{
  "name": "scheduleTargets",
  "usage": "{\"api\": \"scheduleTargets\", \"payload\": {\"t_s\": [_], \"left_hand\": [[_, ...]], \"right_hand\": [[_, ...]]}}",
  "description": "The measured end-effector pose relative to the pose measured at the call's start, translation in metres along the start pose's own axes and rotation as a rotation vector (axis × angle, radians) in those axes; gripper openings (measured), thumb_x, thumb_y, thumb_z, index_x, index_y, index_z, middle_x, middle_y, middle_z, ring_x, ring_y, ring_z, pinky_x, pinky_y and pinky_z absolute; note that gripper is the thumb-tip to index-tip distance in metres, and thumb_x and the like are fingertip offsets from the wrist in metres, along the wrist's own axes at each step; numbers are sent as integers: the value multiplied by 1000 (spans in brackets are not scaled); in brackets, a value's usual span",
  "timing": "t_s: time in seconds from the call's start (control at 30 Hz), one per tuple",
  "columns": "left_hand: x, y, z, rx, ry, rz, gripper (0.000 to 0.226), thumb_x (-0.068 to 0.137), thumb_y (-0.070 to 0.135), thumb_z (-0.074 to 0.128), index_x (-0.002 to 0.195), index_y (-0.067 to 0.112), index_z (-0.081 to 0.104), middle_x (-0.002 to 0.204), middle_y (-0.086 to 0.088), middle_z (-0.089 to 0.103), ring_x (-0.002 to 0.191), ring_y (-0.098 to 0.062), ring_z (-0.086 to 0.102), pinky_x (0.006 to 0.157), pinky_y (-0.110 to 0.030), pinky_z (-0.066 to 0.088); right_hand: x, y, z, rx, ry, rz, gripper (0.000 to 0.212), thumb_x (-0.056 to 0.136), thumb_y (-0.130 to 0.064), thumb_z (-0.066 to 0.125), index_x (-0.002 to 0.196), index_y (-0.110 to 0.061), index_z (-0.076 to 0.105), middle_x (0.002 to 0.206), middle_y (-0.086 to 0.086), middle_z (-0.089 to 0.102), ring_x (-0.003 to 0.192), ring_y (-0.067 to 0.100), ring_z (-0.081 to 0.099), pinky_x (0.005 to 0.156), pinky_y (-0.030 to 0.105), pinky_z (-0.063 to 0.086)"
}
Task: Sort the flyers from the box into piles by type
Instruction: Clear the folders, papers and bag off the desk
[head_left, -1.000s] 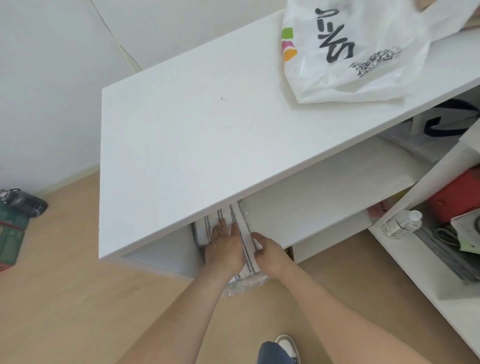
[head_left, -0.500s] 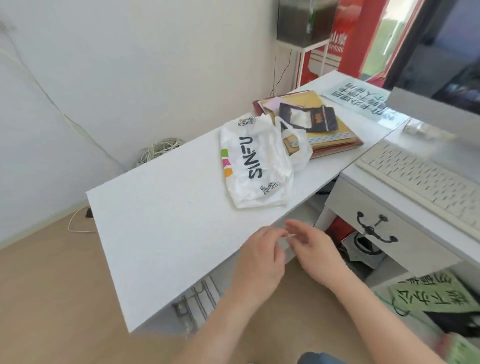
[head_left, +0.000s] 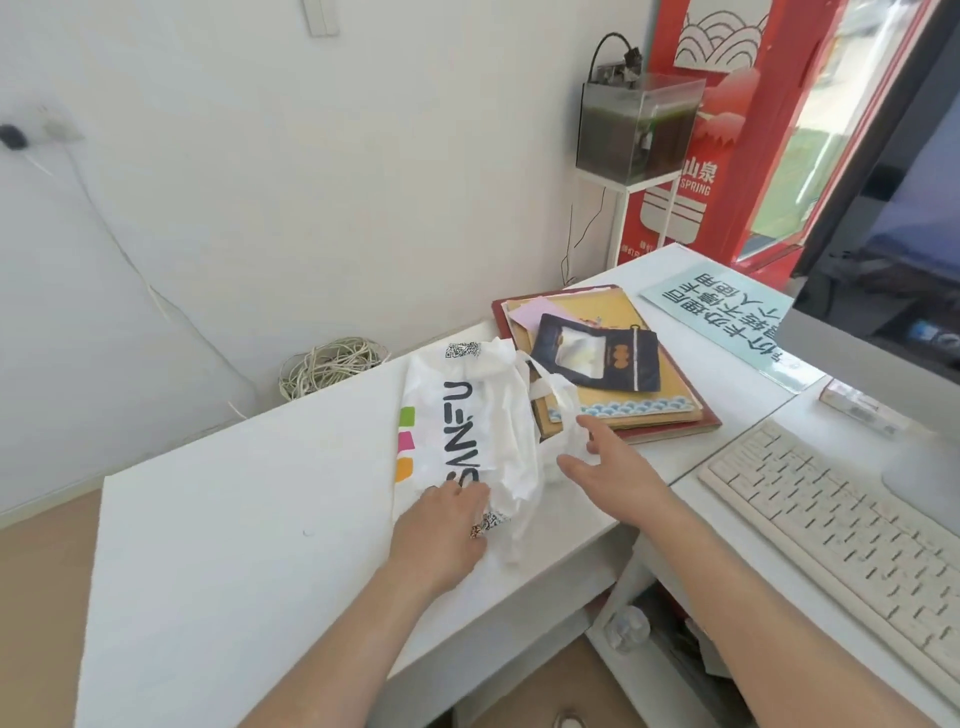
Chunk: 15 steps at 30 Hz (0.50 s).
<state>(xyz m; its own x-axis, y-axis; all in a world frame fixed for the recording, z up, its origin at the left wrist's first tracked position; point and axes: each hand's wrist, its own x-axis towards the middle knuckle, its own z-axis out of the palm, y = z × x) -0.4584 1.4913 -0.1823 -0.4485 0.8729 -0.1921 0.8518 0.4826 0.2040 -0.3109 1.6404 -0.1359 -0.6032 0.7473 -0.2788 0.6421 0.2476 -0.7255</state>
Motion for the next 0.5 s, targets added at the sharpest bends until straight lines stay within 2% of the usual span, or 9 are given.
{"api": "scheduleTargets", "payload": {"t_s": [0.1,0.17,0.2,0.27,0.33,0.4,0.47,0.5], "left_hand": [[0,0,0,-42,103,-29,31,86,12,46,114,25,52,100,4,52,95,-22,51,76,-33,43],[-3,-8,2,-197,209,-105,27,84,5,43,103,22,52,88,4,49,82,-22,51,64,-30,36],[-5,-10,0,-306,280,-170,27,83,2,42,99,22,52,84,4,50,79,-22,50,61,-27,34],[-11,-15,-3,-495,404,-249,39,82,-5,41,104,25,54,89,5,52,80,-18,49,64,-17,35],[-21,-11,-6,-529,455,-181,51,87,-3,42,118,36,52,104,10,50,90,-9,51,72,-12,37],[-35,-5,-2,-423,384,-49,59,83,7,56,125,47,48,121,19,50,102,-1,51,73,-17,47],[-45,0,1,-65,150,113,96,59,8,70,137,49,34,143,5,43,119,-16,49,66,-19,52],[-50,2,4,88,-9,114,103,59,12,69,142,49,21,152,-2,30,127,-25,42,73,-24,52]], "right_hand": [[23,-1,6,49,-75,-24,69,90,-42,59,148,-26,24,134,4,51,120,20,50,96,32,40],[32,-2,14,87,-48,-56,69,88,-44,60,146,-25,27,129,4,52,114,20,51,93,32,43],[35,-3,17,106,-26,-77,70,88,-47,59,145,-26,26,133,5,47,117,22,49,93,32,42],[36,-4,22,115,8,-108,75,87,-53,57,147,-31,18,143,7,32,128,25,38,94,35,36],[39,-5,27,194,6,-134,82,84,-53,60,148,-34,12,147,2,24,137,22,26,101,35,32],[45,-10,34,359,-13,-175,79,85,-50,62,148,-36,17,151,-5,25,140,15,21,112,39,27],[54,-15,45,435,-3,-220,63,90,-49,54,145,-37,27,150,-8,33,139,11,25,115,40,26],[56,-20,49,413,5,-240,58,93,-48,50,145,-35,29,149,-7,34,139,9,26,115,33,25]]}}
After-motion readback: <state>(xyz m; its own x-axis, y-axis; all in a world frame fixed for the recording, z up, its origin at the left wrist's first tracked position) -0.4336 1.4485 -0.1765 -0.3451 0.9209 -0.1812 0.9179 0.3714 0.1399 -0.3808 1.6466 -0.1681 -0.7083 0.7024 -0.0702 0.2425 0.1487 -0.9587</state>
